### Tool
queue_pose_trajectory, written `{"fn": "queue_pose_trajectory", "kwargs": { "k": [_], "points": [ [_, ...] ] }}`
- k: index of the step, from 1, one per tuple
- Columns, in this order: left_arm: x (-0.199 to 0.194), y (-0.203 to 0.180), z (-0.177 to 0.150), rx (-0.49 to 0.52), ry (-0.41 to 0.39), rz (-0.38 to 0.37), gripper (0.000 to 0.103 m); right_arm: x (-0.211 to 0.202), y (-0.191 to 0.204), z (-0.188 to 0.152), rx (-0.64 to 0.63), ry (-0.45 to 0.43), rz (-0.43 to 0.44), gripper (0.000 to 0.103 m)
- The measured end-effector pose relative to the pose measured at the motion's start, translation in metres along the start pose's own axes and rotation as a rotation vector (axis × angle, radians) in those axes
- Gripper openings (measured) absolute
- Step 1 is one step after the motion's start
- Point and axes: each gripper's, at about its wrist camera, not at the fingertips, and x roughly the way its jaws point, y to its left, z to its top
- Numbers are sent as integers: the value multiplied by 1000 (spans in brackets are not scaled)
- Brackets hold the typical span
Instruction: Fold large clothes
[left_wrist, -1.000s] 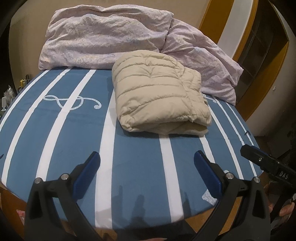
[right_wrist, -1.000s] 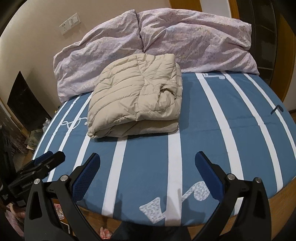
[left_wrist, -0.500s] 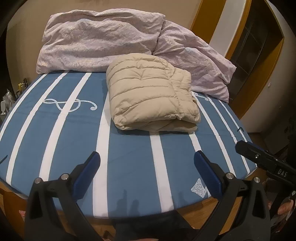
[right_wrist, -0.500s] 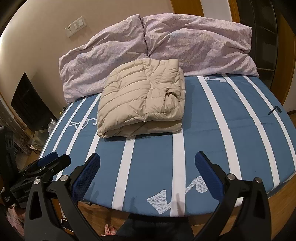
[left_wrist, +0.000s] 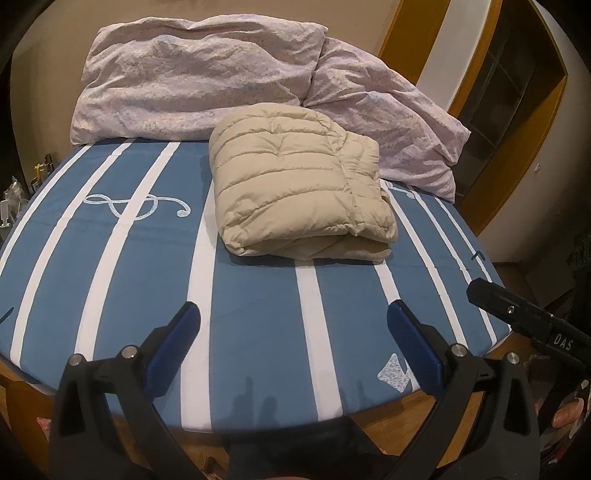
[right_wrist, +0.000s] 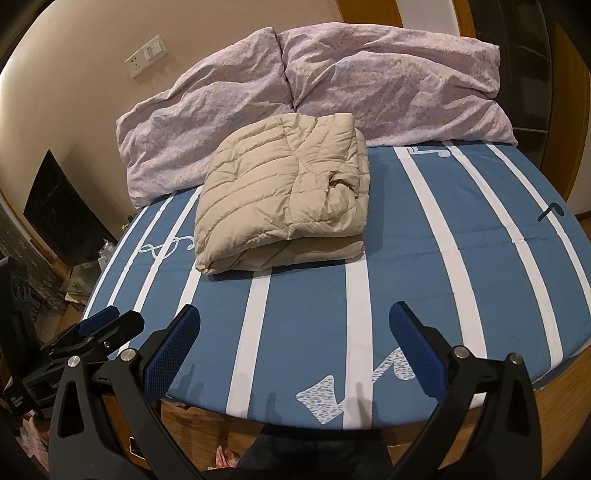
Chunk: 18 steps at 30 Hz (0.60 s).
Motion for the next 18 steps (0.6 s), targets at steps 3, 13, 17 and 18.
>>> {"fn": "queue_pose_trajectory", "kwargs": {
  "k": [3,13,17,18],
  "points": [
    [1,0,0,0,1,-17,101,0,0,0,2,1,3,102],
    [-2,-1,5,0,-9,-22,101,0,3,2,0,0,10,102],
    [-2,-1,4,1,-9,-23,101,0,4,2,0,-2,11,102],
    [-2,-1,4,1,-8,-23,101,0,5,2,-1,-2,12,102]
  ]
}}
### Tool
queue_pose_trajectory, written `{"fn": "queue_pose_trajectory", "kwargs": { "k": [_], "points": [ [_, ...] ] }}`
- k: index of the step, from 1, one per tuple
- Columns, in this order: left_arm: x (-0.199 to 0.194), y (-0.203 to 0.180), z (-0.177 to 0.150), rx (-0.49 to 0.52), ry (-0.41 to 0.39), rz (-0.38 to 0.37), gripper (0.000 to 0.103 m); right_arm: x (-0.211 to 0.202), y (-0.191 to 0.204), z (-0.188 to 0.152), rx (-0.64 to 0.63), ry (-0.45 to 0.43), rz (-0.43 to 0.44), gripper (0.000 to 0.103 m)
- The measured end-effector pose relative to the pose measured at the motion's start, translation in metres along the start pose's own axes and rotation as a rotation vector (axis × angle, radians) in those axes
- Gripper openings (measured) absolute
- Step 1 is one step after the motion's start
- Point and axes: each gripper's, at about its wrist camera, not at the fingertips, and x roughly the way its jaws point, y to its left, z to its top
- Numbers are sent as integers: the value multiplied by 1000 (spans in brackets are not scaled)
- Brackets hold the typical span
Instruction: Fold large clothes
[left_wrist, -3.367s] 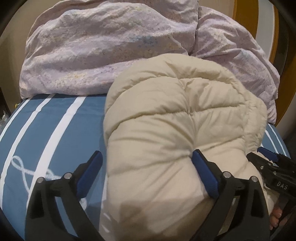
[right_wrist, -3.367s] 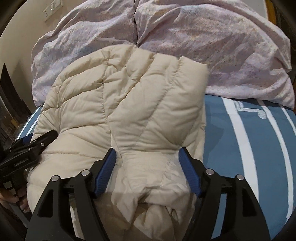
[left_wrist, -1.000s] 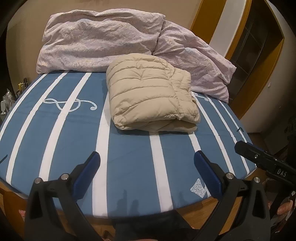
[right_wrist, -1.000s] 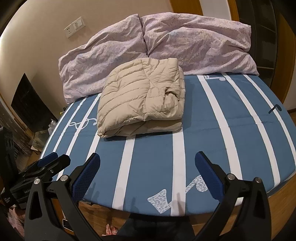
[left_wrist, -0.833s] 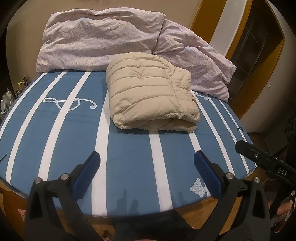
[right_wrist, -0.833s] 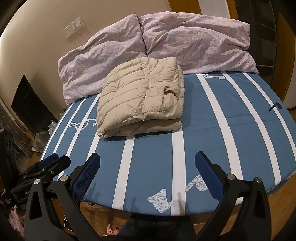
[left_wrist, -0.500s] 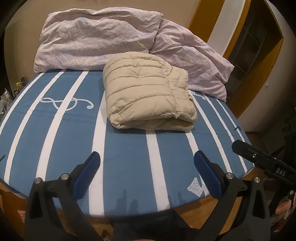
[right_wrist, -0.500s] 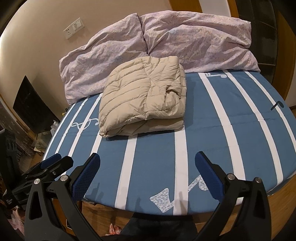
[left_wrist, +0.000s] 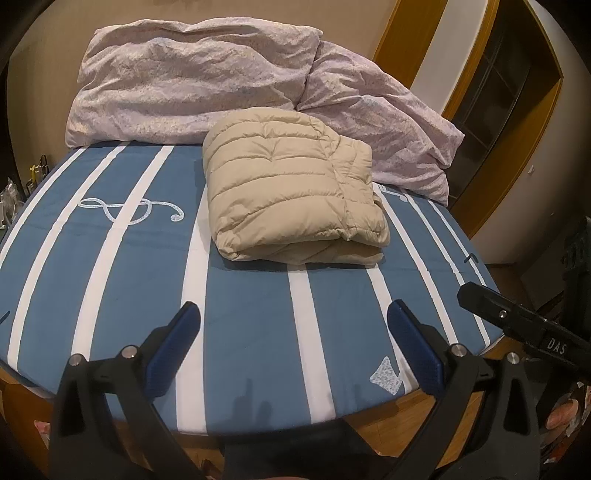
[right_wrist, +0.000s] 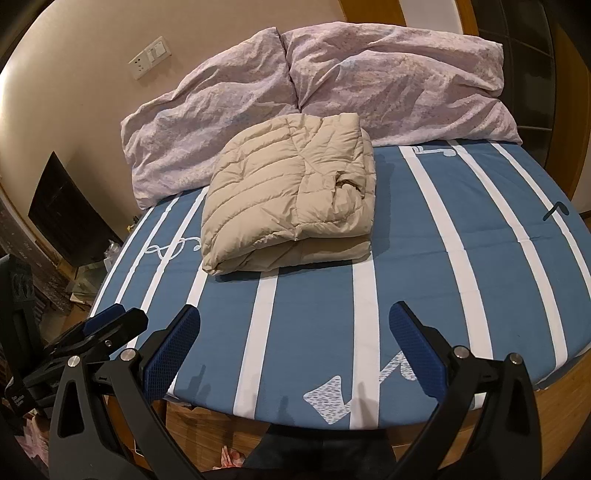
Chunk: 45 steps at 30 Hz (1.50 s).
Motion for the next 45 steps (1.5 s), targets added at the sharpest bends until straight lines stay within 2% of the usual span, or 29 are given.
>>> {"fn": "queue_pose_trajectory", "kwargs": {
  "k": [45],
  "points": [
    [13,-2,-1,6,16,-1,101,5,6,0,4,8,11,102]
  ]
}}
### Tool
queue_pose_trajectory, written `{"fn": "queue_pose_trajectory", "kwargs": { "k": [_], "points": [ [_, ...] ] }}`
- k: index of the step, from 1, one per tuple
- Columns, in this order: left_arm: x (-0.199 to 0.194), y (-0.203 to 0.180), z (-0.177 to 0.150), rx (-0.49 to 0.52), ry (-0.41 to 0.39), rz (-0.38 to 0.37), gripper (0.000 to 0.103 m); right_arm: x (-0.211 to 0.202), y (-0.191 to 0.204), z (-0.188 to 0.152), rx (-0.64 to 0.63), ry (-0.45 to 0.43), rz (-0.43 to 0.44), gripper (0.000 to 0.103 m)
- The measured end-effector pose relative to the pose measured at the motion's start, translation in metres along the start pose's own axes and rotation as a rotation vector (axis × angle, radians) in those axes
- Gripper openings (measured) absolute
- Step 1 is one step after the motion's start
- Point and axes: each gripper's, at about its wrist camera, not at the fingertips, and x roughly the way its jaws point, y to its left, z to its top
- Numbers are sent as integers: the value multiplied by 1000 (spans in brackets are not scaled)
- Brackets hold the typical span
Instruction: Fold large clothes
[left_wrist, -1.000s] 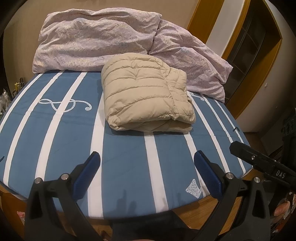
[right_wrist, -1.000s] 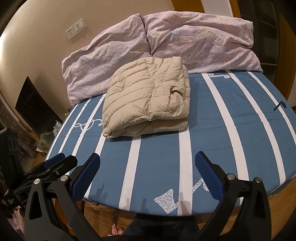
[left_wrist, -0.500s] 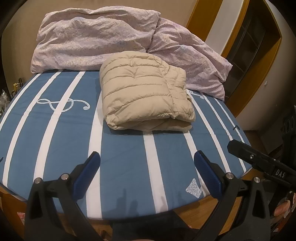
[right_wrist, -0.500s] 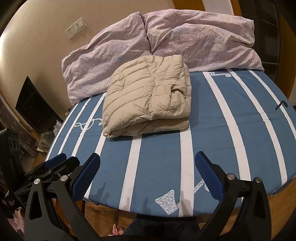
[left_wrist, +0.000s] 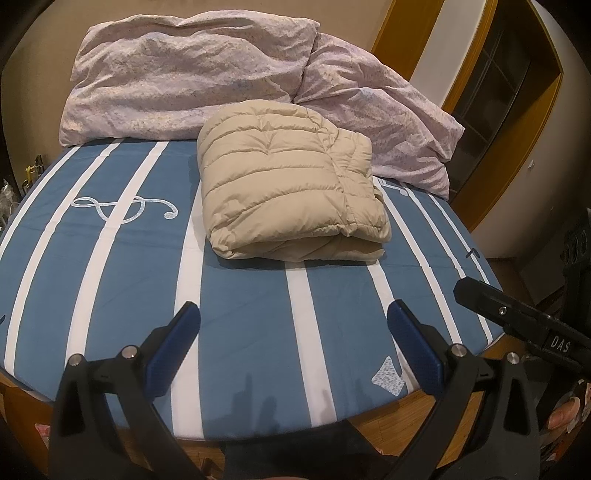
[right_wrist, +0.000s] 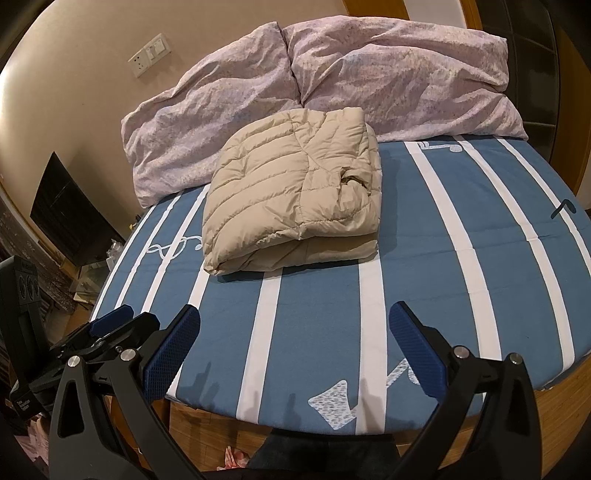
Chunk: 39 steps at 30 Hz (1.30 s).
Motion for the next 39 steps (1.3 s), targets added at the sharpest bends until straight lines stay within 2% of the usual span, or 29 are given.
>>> {"fn": "queue_pose_trajectory", "kwargs": {
  "k": [39],
  "points": [
    [7,-3,0,4,8,2,100,2,-2,2,5,6,6,102]
  ]
}}
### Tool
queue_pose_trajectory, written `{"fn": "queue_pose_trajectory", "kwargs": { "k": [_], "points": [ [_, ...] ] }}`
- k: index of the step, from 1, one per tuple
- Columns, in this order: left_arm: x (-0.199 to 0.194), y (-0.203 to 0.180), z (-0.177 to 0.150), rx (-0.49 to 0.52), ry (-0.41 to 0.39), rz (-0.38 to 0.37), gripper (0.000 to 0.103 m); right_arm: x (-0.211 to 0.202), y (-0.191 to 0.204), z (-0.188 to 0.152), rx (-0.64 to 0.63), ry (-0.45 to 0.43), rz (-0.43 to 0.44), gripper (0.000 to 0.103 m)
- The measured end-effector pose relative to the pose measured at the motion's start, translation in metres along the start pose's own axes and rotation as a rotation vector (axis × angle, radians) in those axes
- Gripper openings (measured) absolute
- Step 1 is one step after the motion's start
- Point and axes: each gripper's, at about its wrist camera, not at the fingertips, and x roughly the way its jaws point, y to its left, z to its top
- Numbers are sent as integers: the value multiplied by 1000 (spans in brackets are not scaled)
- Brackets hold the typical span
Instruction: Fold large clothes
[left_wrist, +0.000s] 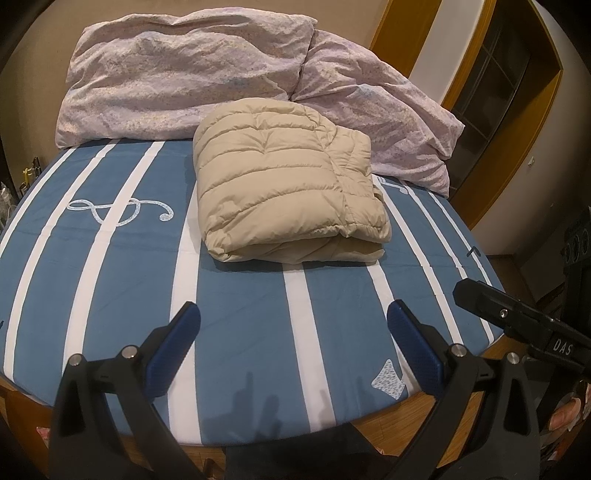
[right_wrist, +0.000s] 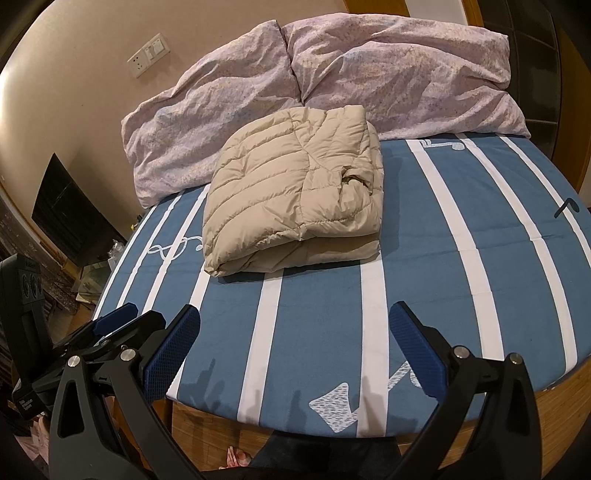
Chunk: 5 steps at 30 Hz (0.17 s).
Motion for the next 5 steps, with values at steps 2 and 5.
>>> {"fn": "queue_pose_trajectory", "kwargs": {
  "k": [2,5],
  "points": [
    [-1,0,1,0,0,1,100,1,1,0,1,1,0,102],
    [0,0,0,0,0,0,100,2,2,-1,1,1,1,102]
  ]
}}
